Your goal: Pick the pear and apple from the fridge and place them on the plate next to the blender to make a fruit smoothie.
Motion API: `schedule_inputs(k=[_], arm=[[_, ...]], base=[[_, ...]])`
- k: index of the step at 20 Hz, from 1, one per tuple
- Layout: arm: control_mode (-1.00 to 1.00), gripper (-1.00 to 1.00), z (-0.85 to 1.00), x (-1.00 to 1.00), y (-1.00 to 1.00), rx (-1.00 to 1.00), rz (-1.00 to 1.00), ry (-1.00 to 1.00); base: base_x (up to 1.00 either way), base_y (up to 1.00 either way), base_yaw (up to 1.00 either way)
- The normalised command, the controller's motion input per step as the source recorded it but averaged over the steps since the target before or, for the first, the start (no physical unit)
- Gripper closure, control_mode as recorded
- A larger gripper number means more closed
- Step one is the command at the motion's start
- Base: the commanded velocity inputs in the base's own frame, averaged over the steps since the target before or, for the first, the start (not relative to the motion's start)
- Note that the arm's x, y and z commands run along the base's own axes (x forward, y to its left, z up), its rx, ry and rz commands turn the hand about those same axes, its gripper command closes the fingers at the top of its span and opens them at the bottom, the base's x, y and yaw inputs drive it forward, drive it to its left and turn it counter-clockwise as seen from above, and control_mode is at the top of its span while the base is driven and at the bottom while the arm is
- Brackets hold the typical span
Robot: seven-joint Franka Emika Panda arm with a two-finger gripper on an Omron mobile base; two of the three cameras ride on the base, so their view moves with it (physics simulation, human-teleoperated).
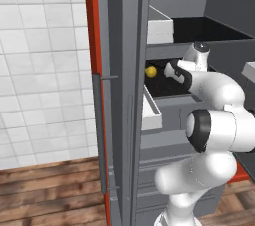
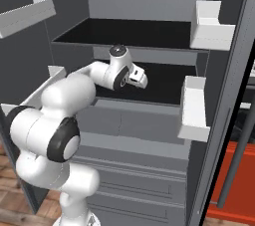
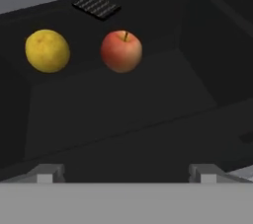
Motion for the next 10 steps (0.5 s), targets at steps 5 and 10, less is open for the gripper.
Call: schedule_inputs(k=[5, 10], arm=[[-1.0, -1.0, -0.17, 0.42, 0.0, -0.14, 0.12, 0.03], [-1.0, -1.0, -0.13, 0.21, -0.03, -0.1, 0.02, 0.0]], base=[[0.0, 0.0, 0.0], [0.0, 0.0, 0.0]])
